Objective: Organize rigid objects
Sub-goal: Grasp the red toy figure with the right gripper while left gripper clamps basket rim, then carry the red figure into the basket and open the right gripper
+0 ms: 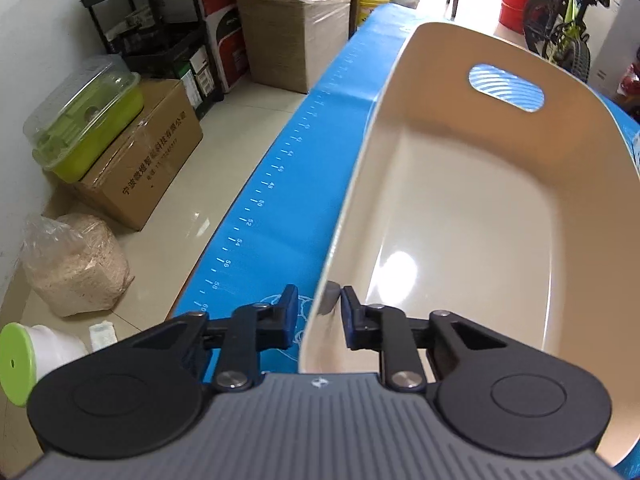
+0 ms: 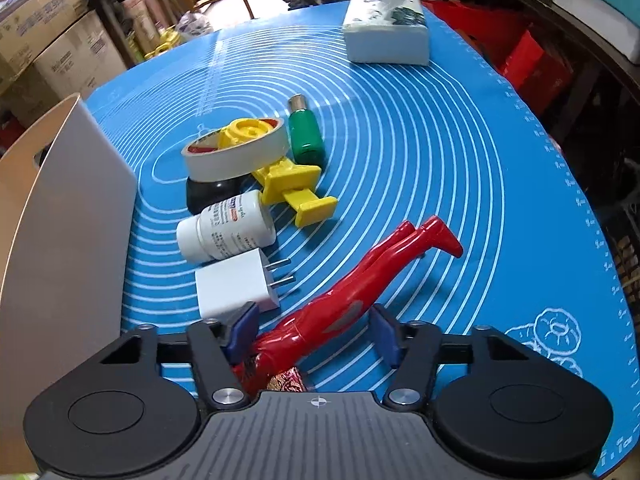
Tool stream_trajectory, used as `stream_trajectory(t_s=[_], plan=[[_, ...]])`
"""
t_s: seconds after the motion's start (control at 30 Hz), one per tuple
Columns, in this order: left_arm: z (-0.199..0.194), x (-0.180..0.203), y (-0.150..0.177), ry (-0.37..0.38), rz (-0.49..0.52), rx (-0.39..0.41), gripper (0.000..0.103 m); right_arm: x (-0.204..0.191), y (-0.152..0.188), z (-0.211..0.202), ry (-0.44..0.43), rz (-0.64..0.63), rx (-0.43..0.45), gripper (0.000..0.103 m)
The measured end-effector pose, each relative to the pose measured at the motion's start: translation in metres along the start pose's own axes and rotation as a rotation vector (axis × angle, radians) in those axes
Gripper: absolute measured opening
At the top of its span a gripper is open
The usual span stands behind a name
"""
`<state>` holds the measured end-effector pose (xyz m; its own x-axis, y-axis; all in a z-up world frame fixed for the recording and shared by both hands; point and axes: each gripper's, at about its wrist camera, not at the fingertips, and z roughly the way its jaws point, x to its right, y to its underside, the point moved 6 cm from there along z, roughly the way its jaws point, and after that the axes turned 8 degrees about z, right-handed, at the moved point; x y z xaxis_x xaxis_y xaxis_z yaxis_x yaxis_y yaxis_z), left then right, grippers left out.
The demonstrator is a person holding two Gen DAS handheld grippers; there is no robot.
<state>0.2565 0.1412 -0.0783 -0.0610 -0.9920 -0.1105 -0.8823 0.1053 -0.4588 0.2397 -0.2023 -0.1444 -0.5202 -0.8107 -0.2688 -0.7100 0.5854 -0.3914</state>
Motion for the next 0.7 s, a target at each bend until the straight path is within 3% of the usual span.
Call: stream_trajectory(t_s=[0.1, 0.2, 0.43, 0.7], plan=[[0.000, 0.003, 0.002, 0.017, 0.005, -0.008, 0.015, 0.002, -0.001, 0.004, -0.026, 0.053, -0.024, 0.054], [0.000, 0.003, 0.002, 0.020, -0.004, -0.010, 0.015, 0.001, -0.002, 0.003, -0.013, 0.048, -0.009, 0.043], [0.000, 0.000, 0.002, 0.032, -0.025, -0.017, 0.014, -0.004, -0.001, -0.004, -0.029, 0.003, 0.024, 0.030], [0.000, 0.000, 0.002, 0.031, -0.032, -0.017, 0.013, 0.003, -0.011, -0.026, -0.057, 0.050, 0.073, 0.030]])
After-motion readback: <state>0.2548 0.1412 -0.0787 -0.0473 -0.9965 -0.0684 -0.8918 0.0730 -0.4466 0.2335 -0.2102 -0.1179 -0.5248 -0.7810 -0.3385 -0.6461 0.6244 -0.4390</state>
